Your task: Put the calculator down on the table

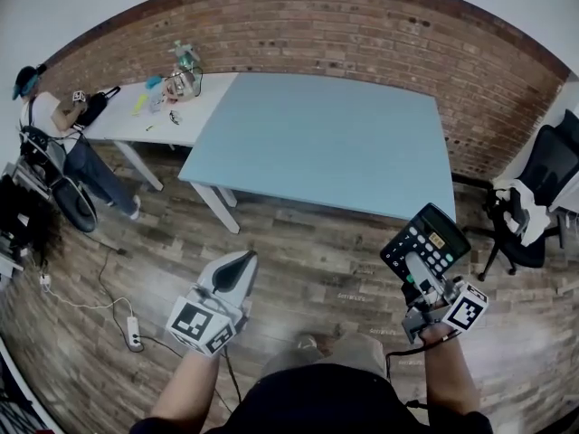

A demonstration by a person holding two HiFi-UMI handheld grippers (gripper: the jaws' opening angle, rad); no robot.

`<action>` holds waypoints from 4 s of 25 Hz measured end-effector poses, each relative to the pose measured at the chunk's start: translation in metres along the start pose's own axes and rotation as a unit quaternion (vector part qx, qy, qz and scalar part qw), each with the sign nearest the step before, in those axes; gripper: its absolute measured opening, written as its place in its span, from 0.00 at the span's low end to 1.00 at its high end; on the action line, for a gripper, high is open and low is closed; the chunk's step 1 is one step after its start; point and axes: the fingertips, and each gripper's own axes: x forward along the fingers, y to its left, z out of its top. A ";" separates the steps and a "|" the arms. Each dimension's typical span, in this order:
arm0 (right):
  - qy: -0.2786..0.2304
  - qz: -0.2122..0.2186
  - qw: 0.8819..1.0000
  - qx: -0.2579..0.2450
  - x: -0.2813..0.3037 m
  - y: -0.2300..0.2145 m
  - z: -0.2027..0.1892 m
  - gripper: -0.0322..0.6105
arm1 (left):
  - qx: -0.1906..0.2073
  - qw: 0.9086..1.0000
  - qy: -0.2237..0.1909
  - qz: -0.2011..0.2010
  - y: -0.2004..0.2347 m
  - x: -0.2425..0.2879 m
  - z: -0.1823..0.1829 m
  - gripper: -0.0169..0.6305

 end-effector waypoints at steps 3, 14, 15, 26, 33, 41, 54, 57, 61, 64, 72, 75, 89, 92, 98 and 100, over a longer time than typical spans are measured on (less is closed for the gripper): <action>0.002 -0.018 1.000 -0.011 0.005 -0.010 0.000 0.16 | -0.002 1.000 0.002 -0.015 0.003 0.010 -0.004 0.03; -0.002 -0.016 1.000 -0.020 0.041 -0.029 0.013 0.16 | -0.002 1.000 0.008 -0.025 0.032 0.040 -0.012 0.03; -0.003 -0.014 1.000 -0.015 0.046 -0.032 0.014 0.16 | -0.003 1.000 0.010 -0.023 0.037 0.042 -0.012 0.03; 0.015 -0.021 1.000 -0.008 0.111 -0.080 0.031 0.16 | 0.015 0.999 0.032 -0.014 0.081 0.091 -0.014 0.03; 0.035 -0.022 0.999 -0.007 0.165 -0.117 0.058 0.16 | 0.014 1.000 0.026 0.010 0.124 0.135 -0.003 0.03; 0.056 0.007 0.998 -0.007 0.234 -0.153 0.085 0.16 | 0.034 0.999 0.023 0.033 0.169 0.185 0.022 0.03; 0.072 0.027 0.997 0.026 0.314 -0.227 0.107 0.16 | 0.019 0.996 0.034 0.078 0.226 0.257 0.018 0.03; 0.081 0.053 0.995 0.019 0.326 -0.221 0.105 0.16 | 0.020 0.995 0.041 0.093 0.238 0.259 0.016 0.03; 0.103 0.081 0.991 0.011 0.340 -0.211 0.092 0.16 | 0.013 0.994 0.042 0.104 0.253 0.263 0.017 0.03; 0.106 0.081 0.991 0.021 0.349 -0.211 0.085 0.16 | 0.017 0.994 0.043 0.096 0.261 0.273 0.020 0.03; 0.086 0.057 0.994 0.042 0.374 -0.223 0.080 0.16 | 0.035 0.998 0.044 0.040 0.288 0.313 0.031 0.03; 0.077 0.042 0.996 0.035 0.386 -0.227 0.082 0.16 | 0.036 0.998 0.043 0.016 0.304 0.330 0.034 0.03; -0.005 -0.059 0.998 0.014 0.416 -0.240 0.100 0.16 | 0.051 0.991 0.032 -0.120 0.345 0.402 0.039 0.03; -0.015 -0.074 0.997 0.007 0.419 -0.236 0.104 0.16 | 0.051 0.987 0.029 -0.148 0.343 0.412 0.038 0.03; -0.029 -0.096 0.995 0.001 0.422 -0.228 0.110 0.16 | 0.047 0.981 0.025 -0.189 0.340 0.421 0.039 0.03; -0.029 -0.096 0.995 0.003 0.423 -0.227 0.111 0.16 | 0.046 0.981 0.024 -0.185 0.344 0.423 0.039 0.03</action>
